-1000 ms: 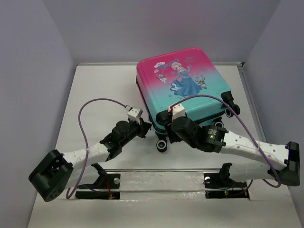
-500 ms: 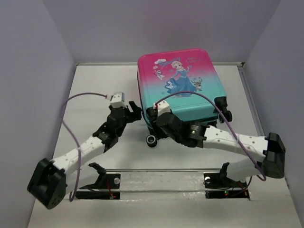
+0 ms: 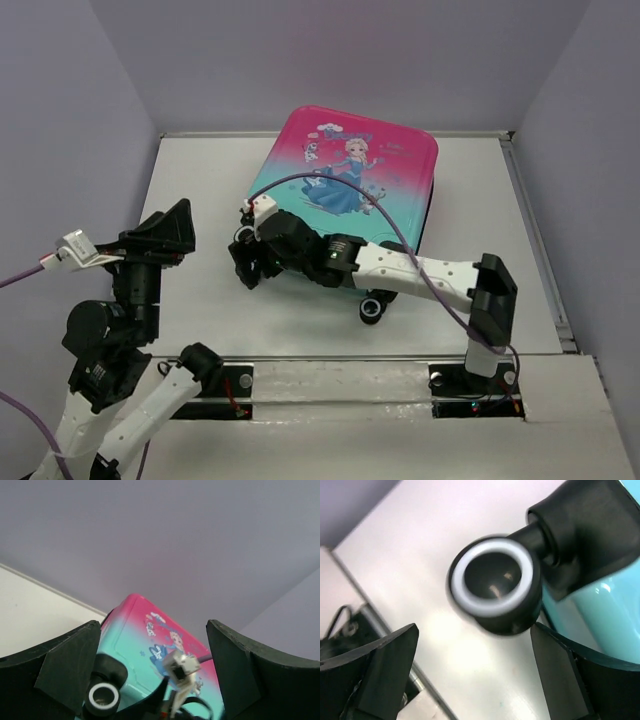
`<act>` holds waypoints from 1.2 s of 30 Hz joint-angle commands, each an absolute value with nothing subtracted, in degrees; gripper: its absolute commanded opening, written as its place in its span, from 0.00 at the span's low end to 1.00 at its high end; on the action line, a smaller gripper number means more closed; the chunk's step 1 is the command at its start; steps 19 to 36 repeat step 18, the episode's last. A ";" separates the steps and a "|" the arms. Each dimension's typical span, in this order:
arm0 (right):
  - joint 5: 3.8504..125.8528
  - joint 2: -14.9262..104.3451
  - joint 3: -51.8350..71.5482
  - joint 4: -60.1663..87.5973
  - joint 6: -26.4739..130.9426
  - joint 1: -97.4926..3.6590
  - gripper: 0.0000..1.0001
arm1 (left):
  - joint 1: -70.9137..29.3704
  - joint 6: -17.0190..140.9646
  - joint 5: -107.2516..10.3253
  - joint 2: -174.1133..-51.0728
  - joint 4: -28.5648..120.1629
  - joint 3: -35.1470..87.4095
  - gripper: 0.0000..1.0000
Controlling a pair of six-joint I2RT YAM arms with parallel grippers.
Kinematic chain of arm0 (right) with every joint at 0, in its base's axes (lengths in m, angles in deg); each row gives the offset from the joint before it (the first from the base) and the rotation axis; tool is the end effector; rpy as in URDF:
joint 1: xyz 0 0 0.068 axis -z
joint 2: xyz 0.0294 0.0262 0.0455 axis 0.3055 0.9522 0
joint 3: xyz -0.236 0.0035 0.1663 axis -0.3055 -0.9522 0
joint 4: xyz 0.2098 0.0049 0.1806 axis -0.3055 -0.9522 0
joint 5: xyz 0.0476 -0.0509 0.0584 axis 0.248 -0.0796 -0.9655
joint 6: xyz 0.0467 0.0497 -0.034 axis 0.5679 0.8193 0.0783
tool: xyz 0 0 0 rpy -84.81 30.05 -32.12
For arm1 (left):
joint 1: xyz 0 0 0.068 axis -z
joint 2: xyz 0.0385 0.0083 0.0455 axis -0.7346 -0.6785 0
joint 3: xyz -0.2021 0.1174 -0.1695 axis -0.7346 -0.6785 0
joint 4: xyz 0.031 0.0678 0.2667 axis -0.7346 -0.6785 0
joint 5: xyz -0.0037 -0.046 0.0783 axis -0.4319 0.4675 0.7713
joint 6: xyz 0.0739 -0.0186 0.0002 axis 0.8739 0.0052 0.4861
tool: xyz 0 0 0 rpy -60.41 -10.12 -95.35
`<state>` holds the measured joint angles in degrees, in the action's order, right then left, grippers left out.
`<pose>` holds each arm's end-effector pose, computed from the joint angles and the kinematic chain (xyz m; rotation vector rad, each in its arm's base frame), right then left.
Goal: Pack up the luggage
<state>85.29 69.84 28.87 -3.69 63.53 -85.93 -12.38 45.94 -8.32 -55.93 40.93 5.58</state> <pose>0.1941 0.4453 0.3216 -0.7789 1.9999 0.6775 0.0629 -0.0023 0.4605 -0.4468 1.0663 -0.6800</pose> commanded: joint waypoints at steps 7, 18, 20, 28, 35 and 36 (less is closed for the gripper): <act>99.18 21.33 0.81 8.69 57.82 -86.96 1.00 | -12.20 52.98 -21.48 -60.13 30.69 12.14 0.99; 128.48 -19.58 -24.64 5.87 60.62 -86.96 1.00 | -12.20 53.25 -25.95 -59.33 31.04 6.35 0.99; 128.48 -19.58 -24.64 5.87 60.62 -86.96 1.00 | -12.20 53.25 -25.95 -59.33 31.04 6.35 0.99; 128.48 -19.58 -24.64 5.87 60.62 -86.96 1.00 | -12.20 53.25 -25.95 -59.33 31.04 6.35 0.99; 128.48 -19.58 -24.64 5.87 60.62 -86.96 1.00 | -12.20 53.25 -25.95 -59.33 31.04 6.35 0.99; 128.48 -19.58 -24.64 5.87 60.62 -86.96 1.00 | -12.20 53.25 -25.95 -59.33 31.04 6.35 0.99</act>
